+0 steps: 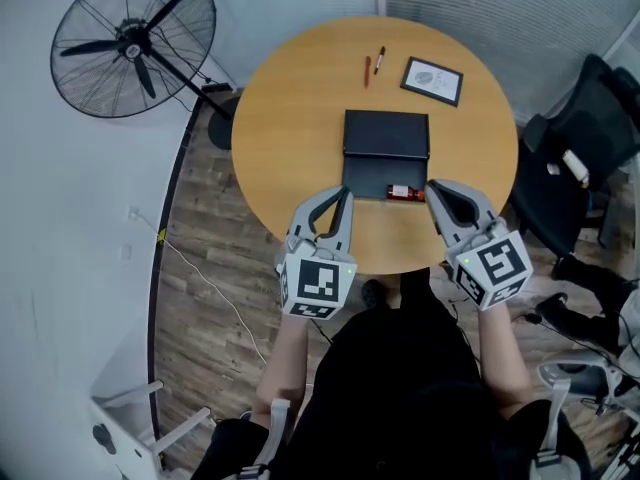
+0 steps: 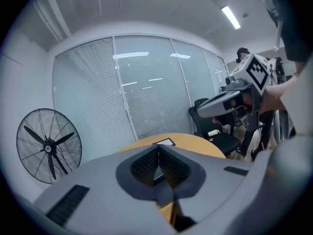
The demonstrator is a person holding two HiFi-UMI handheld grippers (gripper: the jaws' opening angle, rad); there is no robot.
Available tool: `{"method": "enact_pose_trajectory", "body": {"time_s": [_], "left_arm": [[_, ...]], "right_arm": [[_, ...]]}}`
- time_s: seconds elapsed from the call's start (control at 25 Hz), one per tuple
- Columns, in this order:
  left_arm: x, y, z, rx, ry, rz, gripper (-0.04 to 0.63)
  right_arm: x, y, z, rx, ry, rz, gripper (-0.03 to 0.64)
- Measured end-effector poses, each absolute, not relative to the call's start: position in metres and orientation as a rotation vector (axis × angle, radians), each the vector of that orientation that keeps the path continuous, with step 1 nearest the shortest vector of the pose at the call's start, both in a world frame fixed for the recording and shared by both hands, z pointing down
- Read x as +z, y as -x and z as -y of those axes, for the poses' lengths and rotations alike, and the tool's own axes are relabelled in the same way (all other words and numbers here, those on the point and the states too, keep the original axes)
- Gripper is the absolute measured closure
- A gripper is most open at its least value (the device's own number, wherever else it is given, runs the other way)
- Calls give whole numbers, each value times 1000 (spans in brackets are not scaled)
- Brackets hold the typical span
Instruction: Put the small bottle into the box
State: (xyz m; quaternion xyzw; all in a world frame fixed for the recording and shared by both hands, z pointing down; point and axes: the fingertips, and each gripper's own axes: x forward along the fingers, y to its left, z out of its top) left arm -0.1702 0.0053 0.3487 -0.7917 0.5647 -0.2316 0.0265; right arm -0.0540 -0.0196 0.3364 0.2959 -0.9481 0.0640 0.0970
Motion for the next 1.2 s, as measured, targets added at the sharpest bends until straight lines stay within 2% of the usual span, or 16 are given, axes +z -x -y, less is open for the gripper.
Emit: {"method": "enact_pose_trajectory", "body": {"time_s": [0.6, 1.2], "left_arm": [[335, 166, -35, -375, 2631, -1842, 597], [333, 159, -48, -386, 2643, -1827, 597]], "right_arm": [[327, 27, -15, 171, -942, 2815, 607], [329, 20, -32, 163, -944, 2813, 607]]}}
